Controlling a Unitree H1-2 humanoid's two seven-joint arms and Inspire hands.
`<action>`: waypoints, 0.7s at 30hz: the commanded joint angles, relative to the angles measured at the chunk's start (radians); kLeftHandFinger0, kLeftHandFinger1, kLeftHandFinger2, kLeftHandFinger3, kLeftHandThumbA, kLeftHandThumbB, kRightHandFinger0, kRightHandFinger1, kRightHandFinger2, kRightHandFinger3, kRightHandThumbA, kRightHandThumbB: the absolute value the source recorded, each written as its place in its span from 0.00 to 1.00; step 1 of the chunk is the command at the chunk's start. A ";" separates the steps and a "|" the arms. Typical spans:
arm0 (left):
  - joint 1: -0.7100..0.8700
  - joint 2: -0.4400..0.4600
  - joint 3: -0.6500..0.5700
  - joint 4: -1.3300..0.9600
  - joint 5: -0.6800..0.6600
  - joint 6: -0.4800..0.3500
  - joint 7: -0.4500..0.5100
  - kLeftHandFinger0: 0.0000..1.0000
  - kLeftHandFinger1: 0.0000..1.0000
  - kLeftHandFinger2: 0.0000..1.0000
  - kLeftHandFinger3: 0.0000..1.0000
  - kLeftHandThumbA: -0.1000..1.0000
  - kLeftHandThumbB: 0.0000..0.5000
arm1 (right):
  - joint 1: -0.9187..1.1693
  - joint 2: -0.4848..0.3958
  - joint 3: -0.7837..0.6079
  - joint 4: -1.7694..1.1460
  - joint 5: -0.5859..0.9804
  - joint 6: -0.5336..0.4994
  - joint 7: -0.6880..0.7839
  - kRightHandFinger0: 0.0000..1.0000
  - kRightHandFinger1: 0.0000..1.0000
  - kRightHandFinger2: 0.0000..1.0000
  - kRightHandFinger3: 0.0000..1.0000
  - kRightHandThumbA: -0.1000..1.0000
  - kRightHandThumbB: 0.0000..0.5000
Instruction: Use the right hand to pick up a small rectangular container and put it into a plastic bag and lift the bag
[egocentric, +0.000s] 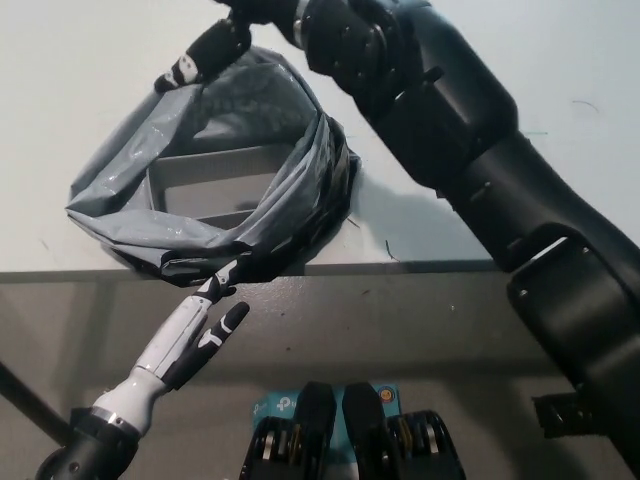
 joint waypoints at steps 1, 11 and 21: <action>-0.019 0.023 0.001 -0.010 0.005 -0.035 -0.003 1.00 1.00 1.00 1.00 1.00 0.38 | -0.035 -0.037 0.027 -0.018 -0.085 0.035 -0.079 1.00 1.00 1.00 1.00 1.00 1.00; -0.015 0.023 0.004 -0.015 0.001 -0.022 -0.007 1.00 1.00 1.00 1.00 1.00 0.41 | 0.022 -0.065 0.092 0.014 -0.168 0.096 -0.114 1.00 1.00 1.00 1.00 1.00 1.00; -0.009 0.018 0.001 -0.011 0.003 -0.025 -0.004 1.00 1.00 1.00 1.00 1.00 0.42 | 0.045 -0.063 0.109 0.056 -0.193 0.164 -0.106 1.00 1.00 1.00 1.00 1.00 1.00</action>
